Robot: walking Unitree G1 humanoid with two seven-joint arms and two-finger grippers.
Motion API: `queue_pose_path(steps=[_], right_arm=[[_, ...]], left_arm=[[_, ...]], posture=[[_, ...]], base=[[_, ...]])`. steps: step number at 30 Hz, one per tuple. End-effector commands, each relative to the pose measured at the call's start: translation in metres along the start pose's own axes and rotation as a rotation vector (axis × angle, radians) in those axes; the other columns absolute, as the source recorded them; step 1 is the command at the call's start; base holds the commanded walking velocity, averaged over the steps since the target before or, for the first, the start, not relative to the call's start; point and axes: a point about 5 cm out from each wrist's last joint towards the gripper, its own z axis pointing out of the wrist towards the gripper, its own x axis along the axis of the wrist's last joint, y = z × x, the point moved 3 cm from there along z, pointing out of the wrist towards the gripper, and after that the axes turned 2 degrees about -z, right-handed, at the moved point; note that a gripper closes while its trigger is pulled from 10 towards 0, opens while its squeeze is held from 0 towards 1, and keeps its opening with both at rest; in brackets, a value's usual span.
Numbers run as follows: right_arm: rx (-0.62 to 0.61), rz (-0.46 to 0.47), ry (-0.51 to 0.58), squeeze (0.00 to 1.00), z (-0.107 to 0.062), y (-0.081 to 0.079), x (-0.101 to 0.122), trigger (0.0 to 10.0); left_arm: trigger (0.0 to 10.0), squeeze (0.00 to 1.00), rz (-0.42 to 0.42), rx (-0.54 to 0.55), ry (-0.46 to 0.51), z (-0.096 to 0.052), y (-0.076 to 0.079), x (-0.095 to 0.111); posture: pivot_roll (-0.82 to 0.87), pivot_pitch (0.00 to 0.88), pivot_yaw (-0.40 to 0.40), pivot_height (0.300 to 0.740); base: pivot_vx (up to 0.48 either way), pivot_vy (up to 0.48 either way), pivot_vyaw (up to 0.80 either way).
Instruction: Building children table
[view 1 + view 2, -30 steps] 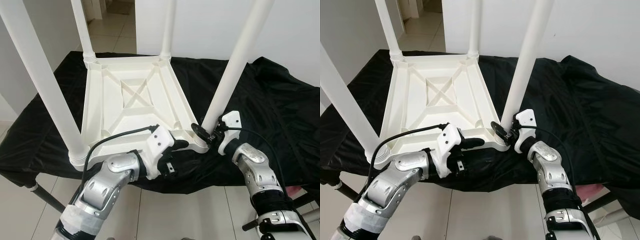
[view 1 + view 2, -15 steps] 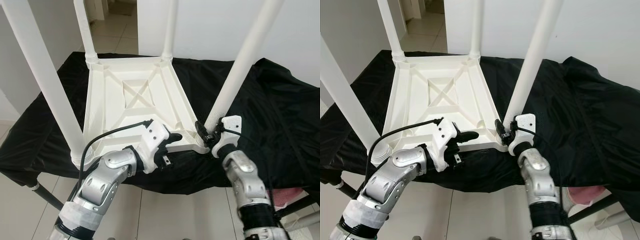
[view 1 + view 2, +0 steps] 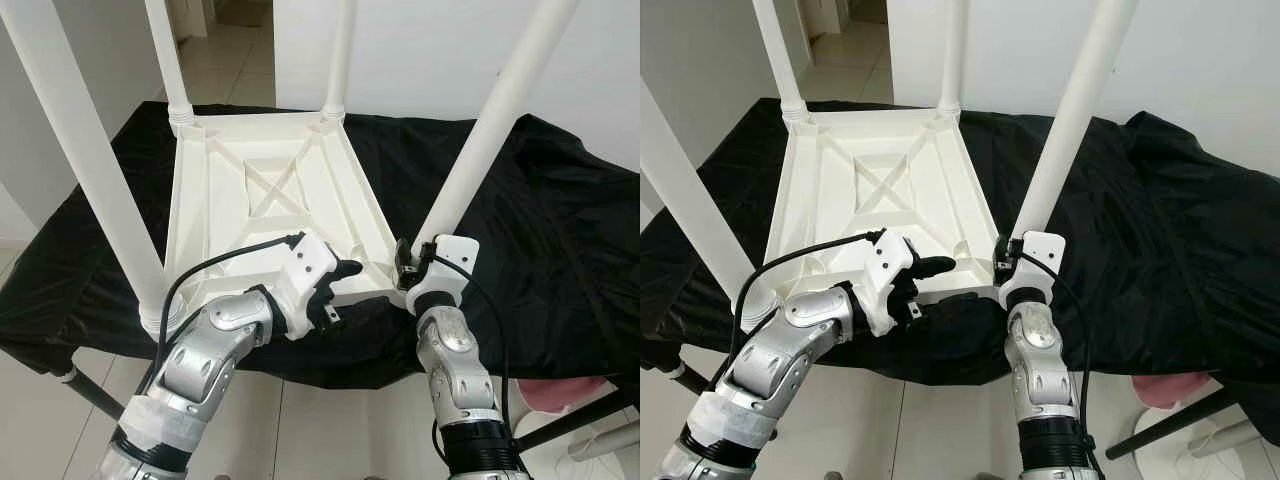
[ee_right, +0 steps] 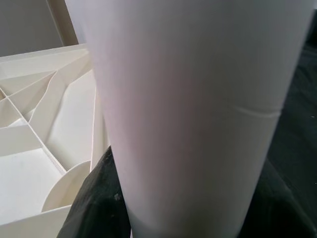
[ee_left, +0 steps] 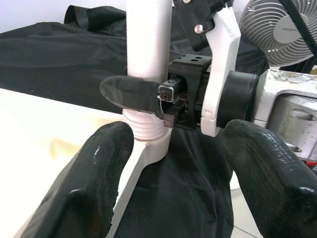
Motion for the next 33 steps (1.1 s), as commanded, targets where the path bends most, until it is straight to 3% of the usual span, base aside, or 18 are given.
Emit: queue_pose_path(steps=[1, 3, 4, 10, 16, 17, 18, 19, 21, 24, 27, 29, 33], right_arm=[[-0.002, 0.066, -0.007, 0.22, -0.004, -0.005, 0.0, 10.0], [-0.003, 0.057, -0.003, 0.22, -0.004, -0.005, 0.001, 10.0], [0.006, 0.059, 0.0, 1.0, -0.005, -0.006, 0.002, 10.0], [-0.001, 0.04, 0.022, 1.0, -0.007, -0.003, 0.009, 10.0], [0.11, -0.001, 0.028, 1.0, -0.013, 0.005, 0.01, 10.0], [0.161, -0.021, 0.032, 0.5, -0.015, 0.008, 0.01, 10.0], [0.161, -0.021, 0.032, 0.5, -0.015, 0.008, 0.01, 10.0], [0.241, -0.039, 0.038, 0.0, -0.017, 0.01, 0.01, 10.0], [0.356, -0.078, 0.035, 0.0, -0.019, 0.017, 0.008, 10.0], [0.38, -0.093, 0.031, 0.0, -0.019, 0.019, 0.007, 10.0], [0.522, -0.125, 0.017, 0.0, -0.015, 0.023, 0.006, 10.0], [0.522, -0.125, 0.017, 0.0, -0.015, 0.023, 0.006, 10.0], [0.635, -0.162, -0.003, 0.0, -0.009, 0.017, 0.006, 10.0]], left_arm=[[10.0, 0.0, 0.007, 0.035, 0.006, 0.0, -0.004, 0.002], [10.0, 0.0, 0.006, 0.036, 0.007, 0.0, -0.004, 0.002], [10.0, 0.0, 0.006, 0.037, 0.006, 0.001, -0.004, 0.002], [10.0, 0.0, 0.006, 0.04, 0.009, 0.0, -0.004, 0.002], [10.0, 0.0, 0.009, 0.042, 0.013, 0.0, -0.004, 0.003], [10.0, 0.0, 0.008, 0.041, 0.014, 0.0, -0.003, 0.003], [10.0, 0.0, 0.008, 0.041, 0.014, 0.0, -0.003, 0.003], [10.0, 0.0, 0.008, 0.037, 0.014, 0.001, -0.003, 0.003], [10.0, 0.0, 0.009, 0.028, 0.016, 0.001, -0.001, 0.003], [10.0, 0.0, 0.009, 0.024, 0.016, 0.002, -0.001, 0.003], [10.0, 0.0, 0.014, 0.004, 0.018, 0.004, 0.002, 0.003], [10.0, 0.0, 0.014, 0.004, 0.018, 0.004, 0.002, 0.003], [10.0, 0.0, 0.026, -0.008, 0.019, 0.007, 0.0, 0.005]], posture=[[-0.08, 0.0, -0.003, 0.74], [-0.08, 0.0, -0.003, 0.74], [-0.08, 0.0, -0.004, 0.74], [-0.08, 0.0, -0.008, 0.74], [-0.08, 0.0, -0.012, 0.74], [-0.08, 0.0, -0.012, 0.74], [-0.08, 0.0, -0.012, 0.74], [-0.09, 0.0, -0.011, 0.74], [-0.09, 0.0, -0.01, 0.74], [-0.09, 0.0, -0.01, 0.74], [-0.1, 0.0, 0.002, 0.74], [-0.1, 0.0, 0.002, 0.74], [-0.1, 0.0, 0.008, 0.74]], base=[[0.0, 0.0, 0.0], [0.0, 0.0, 0.0], [0.0, 0.0, 0.0], [0.0, 0.0, 0.0], [0.0, 0.0, 0.0], [0.0, 0.0, 0.0], [0.0, 0.0, 0.0], [0.0, 0.0, 0.0], [0.0, 0.0, 0.0], [0.0, 0.0, 0.0], [0.0, 0.0, 0.0], [0.0, 0.0, 0.0], [0.0, 0.0, 0.0]])
